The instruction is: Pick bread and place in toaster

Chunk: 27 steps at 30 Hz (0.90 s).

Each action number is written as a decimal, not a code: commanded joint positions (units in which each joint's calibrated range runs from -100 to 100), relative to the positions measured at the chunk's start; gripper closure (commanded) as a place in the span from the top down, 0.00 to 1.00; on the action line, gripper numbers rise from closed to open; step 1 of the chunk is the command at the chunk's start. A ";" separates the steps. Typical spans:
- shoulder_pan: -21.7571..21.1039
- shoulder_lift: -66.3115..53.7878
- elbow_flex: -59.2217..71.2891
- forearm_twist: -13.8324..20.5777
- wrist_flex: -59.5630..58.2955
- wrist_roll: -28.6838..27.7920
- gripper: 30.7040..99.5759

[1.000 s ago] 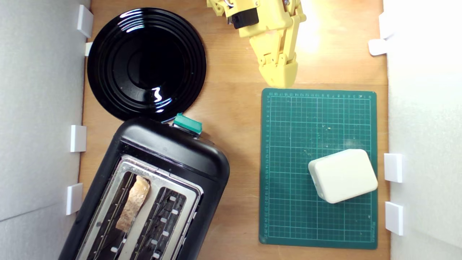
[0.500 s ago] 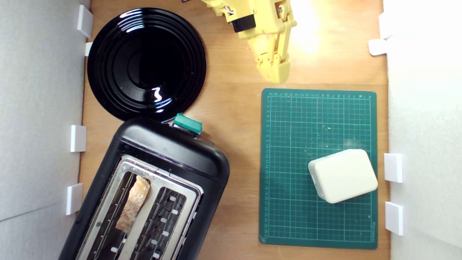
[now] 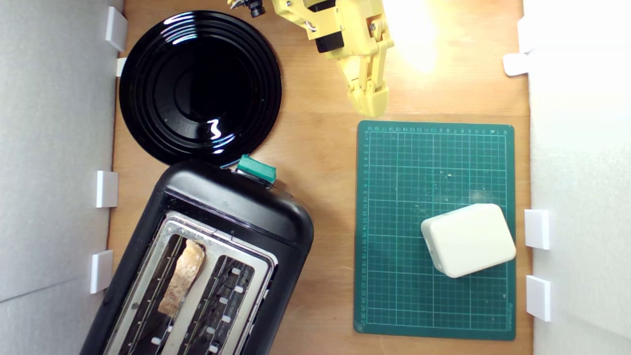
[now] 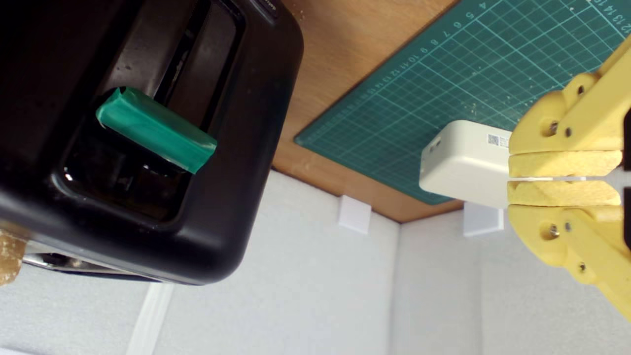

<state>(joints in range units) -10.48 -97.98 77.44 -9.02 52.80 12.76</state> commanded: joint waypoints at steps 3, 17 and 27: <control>-0.32 -0.52 0.23 0.41 -0.24 -1.17 0.01; -0.96 -1.02 10.12 4.94 -0.58 -4.78 0.00; -5.39 -1.02 13.66 10.56 -0.32 -8.70 0.00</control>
<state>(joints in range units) -14.60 -98.91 90.75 0.76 52.80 4.32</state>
